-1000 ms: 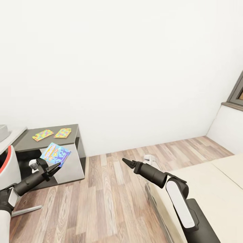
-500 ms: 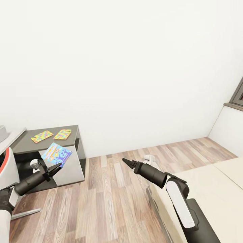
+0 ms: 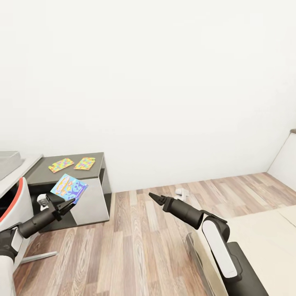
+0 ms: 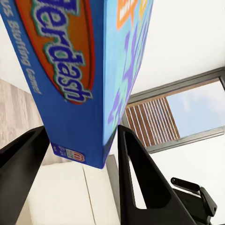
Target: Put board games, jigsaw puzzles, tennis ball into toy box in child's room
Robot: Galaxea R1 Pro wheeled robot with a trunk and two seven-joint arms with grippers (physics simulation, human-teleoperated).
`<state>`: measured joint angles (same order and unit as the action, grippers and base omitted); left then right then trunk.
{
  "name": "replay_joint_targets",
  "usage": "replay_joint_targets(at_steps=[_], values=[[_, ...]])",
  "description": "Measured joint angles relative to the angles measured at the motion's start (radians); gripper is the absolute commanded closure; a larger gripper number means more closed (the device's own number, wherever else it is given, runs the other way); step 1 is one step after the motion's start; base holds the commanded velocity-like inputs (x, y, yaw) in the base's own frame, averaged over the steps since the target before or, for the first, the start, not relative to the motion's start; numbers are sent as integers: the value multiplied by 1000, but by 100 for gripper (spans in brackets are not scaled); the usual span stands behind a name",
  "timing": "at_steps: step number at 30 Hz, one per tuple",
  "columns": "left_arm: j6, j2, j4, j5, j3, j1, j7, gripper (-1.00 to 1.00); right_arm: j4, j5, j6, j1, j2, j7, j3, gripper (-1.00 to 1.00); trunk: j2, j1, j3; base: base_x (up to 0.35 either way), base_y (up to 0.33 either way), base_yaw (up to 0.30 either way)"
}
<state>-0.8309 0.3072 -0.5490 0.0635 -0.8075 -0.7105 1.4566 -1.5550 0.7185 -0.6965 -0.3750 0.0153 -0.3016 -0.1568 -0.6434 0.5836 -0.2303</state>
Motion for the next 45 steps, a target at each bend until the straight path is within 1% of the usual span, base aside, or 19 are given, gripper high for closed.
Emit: replay_joint_targets(at_steps=[7,11,21,25,29,30,32,34,35,36,37,39,40,41,42,43,44,45], values=[[0,0,0,0,0,0,0,100,0,0,2,0,0,0,0,-100,0,0,0,84,0,0],[0,0,0,0,1,0,-1,100,0,0,2,0,0,0,0,-100,0,0,0,207,0,48],[0,-1,0,1,2,0,-1,100,0,0,1,0,0,0,-1,-100,0,0,0,265,0,256],[2,-1,0,1,2,0,-1,100,0,-1,1,0,0,0,-5,-100,0,0,0,104,0,287],[23,-2,-2,1,6,0,1,100,0,-1,1,0,1,1,-5,-100,0,0,0,20,0,283],[22,-1,-3,1,17,0,2,100,0,-2,1,0,1,6,-5,-100,0,0,0,5,0,150],[13,3,-5,0,71,0,3,100,0,-1,-1,0,1,43,-5,-100,0,0,0,2,0,79],[-19,9,-10,-1,120,0,10,100,0,1,-4,0,0,90,-4,-100,0,0,0,1,0,32],[-40,13,-14,-1,137,-1,22,100,0,3,-6,0,1,111,-4,-100,0,0,0,0,0,13],[-64,24,-23,-3,153,-3,47,100,-1,4,-9,0,1,137,-4,-100,0,0,0,0,0,10],[-72,29,-27,-2,157,-5,57,100,-1,5,-10,0,1,145,-4,-100,0,0,0,0,0,7],[-113,55,-37,-1,167,-13,89,100,-1,6,-12,0,1,165,-4,-100,0,0,0,0,0,3],[-142,71,-40,1,178,-16,95,100,-2,6,-13,0,1,171,-3,-100,0,0,0,0,0,2],[-155,79,-42,3,186,-18,97,100,-3,6,-14,0,1,173,-4,-100,0,0,0,0,0,1],[-173,92,-44,4,205,-28,99,100,-4,5,-16,-1,1,176,-4,-100,0,0,0,0,0,1],[-180,99,-45,4,216,-37,100,100,-5,5,-19,-1,1,177,-3,-100,0,0,0,0,0,0],[-189,113,-46,6,239,-65,102,100,-10,5,-32,-1,0,180,-3,-100,0,0,0,0,0,0],[-199,139,-44,11,273,-120,104,100,-12,5,-45,-1,1,184,-3,-100,0,0,0,0,0,0]])
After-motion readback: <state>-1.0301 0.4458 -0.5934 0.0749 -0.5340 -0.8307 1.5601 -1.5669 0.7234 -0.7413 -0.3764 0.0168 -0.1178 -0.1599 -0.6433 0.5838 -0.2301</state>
